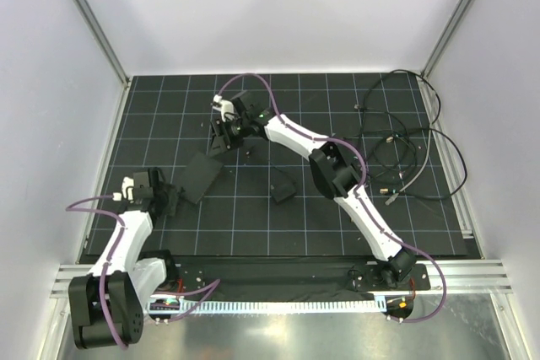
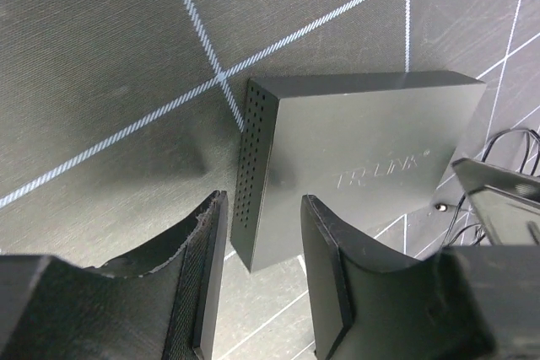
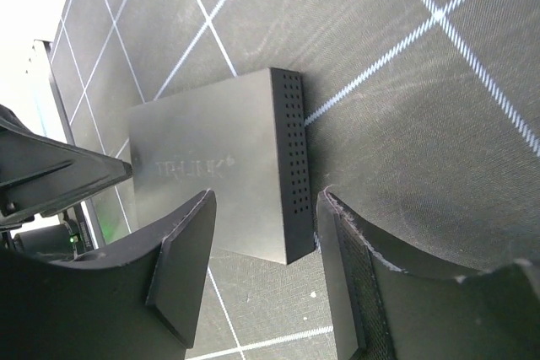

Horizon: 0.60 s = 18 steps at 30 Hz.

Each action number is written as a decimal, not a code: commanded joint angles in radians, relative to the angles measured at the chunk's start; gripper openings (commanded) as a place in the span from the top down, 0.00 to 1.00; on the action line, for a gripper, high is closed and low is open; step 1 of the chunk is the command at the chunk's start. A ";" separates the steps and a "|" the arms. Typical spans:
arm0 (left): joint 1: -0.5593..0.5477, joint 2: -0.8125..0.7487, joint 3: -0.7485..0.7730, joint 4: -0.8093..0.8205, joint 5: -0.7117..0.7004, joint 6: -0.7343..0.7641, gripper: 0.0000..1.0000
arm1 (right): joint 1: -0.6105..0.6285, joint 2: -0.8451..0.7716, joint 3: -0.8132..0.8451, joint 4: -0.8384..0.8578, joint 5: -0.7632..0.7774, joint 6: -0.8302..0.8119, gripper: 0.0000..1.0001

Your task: Pull the plug from the switch port

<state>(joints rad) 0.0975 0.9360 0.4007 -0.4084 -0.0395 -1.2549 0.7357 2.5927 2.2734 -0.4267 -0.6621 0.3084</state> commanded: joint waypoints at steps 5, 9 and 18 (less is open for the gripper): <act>-0.004 0.076 0.006 0.117 0.026 -0.012 0.59 | 0.001 0.015 0.018 0.031 -0.036 0.028 0.46; -0.002 0.086 0.004 0.128 0.018 -0.006 0.60 | -0.001 0.012 -0.005 0.037 -0.042 0.035 0.50; -0.002 0.133 0.058 0.138 -0.028 0.083 0.64 | 0.013 -0.019 -0.100 0.086 -0.071 0.066 0.66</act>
<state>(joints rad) 0.0975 1.0439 0.4072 -0.3126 -0.0326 -1.2316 0.7361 2.6167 2.2063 -0.3679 -0.7174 0.3634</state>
